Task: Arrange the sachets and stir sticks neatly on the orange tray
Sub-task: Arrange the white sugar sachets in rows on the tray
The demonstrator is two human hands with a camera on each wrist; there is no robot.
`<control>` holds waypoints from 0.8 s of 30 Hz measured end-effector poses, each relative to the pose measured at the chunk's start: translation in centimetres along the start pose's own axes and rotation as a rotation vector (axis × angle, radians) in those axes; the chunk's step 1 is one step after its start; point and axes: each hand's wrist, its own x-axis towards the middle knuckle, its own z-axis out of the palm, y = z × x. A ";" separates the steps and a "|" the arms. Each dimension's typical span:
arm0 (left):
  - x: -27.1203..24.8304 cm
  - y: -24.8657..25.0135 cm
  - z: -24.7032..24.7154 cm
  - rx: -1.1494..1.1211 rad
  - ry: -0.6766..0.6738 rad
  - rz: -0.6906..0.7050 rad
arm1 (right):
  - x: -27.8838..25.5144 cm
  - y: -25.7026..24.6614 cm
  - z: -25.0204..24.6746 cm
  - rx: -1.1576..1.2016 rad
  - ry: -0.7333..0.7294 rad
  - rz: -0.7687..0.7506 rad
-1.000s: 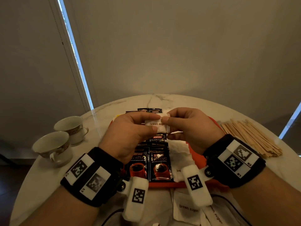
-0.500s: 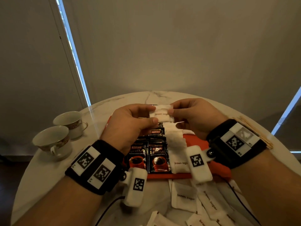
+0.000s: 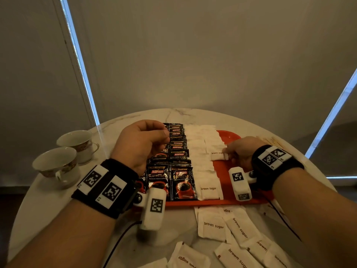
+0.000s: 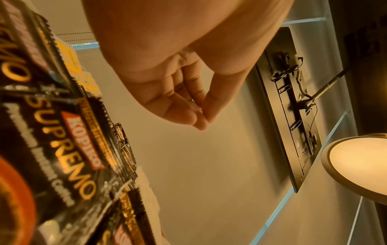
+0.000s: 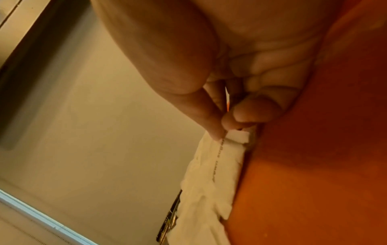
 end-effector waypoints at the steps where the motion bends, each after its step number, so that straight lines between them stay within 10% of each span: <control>1: 0.0 0.0 0.0 0.001 0.003 -0.002 | 0.0 -0.1 0.0 -0.005 0.003 0.000; 24: -1.5 2.2 1.2 0.015 -0.014 -0.016 | -4.8 -1.8 0.3 -0.032 -0.114 -0.188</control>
